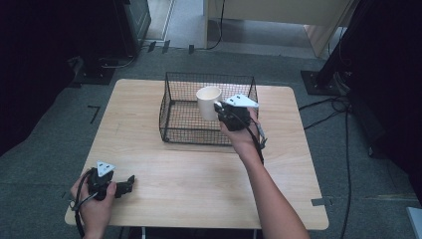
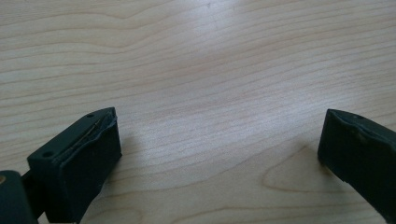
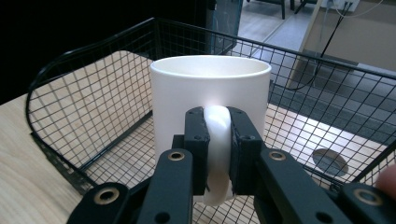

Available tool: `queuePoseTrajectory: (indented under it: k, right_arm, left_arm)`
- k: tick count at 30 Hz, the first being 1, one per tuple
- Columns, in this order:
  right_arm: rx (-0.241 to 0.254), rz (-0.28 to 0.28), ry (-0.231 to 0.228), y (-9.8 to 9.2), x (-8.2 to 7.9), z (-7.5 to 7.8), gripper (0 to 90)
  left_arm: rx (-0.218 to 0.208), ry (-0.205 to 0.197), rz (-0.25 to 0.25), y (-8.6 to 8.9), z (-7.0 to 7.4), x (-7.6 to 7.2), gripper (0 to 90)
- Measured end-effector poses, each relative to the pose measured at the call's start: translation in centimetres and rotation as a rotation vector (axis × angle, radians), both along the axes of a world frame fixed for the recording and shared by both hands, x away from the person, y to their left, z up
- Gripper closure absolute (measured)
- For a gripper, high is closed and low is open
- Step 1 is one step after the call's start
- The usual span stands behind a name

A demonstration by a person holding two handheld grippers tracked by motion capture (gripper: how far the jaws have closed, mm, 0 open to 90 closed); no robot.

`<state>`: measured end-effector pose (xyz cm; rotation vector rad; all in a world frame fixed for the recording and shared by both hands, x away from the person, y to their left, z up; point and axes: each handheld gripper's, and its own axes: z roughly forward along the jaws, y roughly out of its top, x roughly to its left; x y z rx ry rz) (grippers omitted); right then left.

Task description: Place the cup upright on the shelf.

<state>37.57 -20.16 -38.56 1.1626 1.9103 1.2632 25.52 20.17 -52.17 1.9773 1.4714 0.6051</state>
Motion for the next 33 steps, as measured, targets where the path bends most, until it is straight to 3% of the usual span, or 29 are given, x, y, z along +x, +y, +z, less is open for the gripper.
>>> queuePoseTrajectory:
  k: [18,26,33]
  right_arm:
    - [-0.037,0.022,0.053,1.5,3.9,-1.6,80.5]
    - [-0.043,0.067,0.063,3.2,5.6,-1.5,80.5]
    - [-0.064,0.117,0.11,4.7,6.8,-2.0,80.5]
  left_arm:
    - [0.003,0.001,0.0,0.0,0.0,0.0,0.0]
    - [0.001,0.001,-0.001,0.0,0.0,0.0,0.0]
    - [-0.002,0.001,-0.001,0.0,0.0,0.0,0.0]
